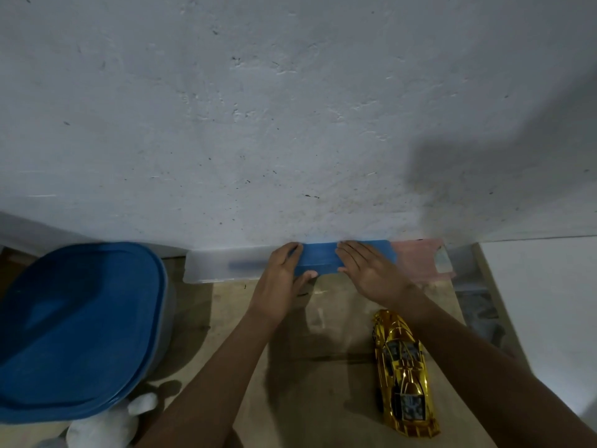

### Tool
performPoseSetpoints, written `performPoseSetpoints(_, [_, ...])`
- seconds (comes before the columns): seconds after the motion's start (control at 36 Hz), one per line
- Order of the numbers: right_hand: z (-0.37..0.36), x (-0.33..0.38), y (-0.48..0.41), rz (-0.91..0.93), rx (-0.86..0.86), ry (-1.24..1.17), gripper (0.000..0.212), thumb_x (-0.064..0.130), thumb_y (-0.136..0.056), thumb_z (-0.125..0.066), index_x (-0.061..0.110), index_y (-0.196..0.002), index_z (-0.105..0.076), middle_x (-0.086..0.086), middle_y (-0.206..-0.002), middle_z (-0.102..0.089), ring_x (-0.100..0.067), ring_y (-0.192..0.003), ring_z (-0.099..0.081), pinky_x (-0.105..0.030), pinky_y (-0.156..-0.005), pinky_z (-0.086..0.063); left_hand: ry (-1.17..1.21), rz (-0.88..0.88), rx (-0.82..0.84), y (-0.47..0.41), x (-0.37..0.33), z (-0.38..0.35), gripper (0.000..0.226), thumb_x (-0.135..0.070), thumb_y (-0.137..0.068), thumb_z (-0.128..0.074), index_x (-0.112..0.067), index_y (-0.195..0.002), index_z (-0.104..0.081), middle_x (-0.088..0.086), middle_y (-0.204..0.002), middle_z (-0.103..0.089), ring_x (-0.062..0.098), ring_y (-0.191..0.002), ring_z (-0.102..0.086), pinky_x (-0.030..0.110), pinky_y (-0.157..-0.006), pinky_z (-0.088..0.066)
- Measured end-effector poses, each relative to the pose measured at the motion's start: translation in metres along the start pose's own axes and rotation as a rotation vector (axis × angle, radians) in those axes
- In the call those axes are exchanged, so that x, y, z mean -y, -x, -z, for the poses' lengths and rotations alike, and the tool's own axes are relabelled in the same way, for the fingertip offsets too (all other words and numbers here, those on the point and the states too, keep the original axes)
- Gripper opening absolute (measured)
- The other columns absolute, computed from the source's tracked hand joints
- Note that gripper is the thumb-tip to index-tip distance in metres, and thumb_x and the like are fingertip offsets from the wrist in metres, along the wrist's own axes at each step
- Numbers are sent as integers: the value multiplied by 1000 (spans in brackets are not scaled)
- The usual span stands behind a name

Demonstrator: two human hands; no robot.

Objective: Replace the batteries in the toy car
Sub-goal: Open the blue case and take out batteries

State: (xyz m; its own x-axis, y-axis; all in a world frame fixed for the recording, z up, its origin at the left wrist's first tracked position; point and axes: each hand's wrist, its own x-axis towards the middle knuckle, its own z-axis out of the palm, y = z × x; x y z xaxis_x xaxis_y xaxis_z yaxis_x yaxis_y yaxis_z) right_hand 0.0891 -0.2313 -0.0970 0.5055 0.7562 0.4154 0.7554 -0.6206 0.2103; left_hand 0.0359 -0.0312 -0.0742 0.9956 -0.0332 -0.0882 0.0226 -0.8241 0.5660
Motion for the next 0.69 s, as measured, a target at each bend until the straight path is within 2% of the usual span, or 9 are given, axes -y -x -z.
performPoseSetpoints(0.31, [6, -5, -6, -40, 80, -87, 58, 25, -103, -18, -3, -98, -69, -18, -94, -72, -27, -87, -70, -37, -82, -55, 46, 12, 2, -4, -4, 1, 59, -38, -93, -51, -9, -142, -36, 6, -146, -36, 16, -134, -31, 22, -110, -25])
performPoseSetpoints(0.42, [11, -12, -12, -54, 128, -129, 39, 23, -91, -39, -1, -95, -69, -16, -90, -72, -25, -81, -70, -36, -79, -55, 52, 5, 4, -5, -4, 1, 59, -38, -92, -53, -9, -140, -38, 7, -144, -39, 15, -132, -33, 22, -109, -25])
performPoseSetpoints(0.53, [18, -13, -13, -121, 208, -193, 33, 27, -84, -50, 3, -96, -70, -11, -90, -72, -21, -81, -70, -32, -76, -56, 60, -20, -2, -5, -3, 1, 59, -37, -91, -55, -7, -140, -39, 8, -144, -39, 17, -132, -33, 18, -107, -23])
performPoseSetpoints(0.69, [38, -16, -20, -209, 286, -324, 41, 35, -88, -40, 8, -101, -68, -8, -96, -72, -21, -84, -69, -32, -76, -55, 92, -80, -17, -4, 1, 1, 65, -30, -83, -69, -8, -137, -40, 7, -139, -42, 17, -127, -35, 11, -100, -19])
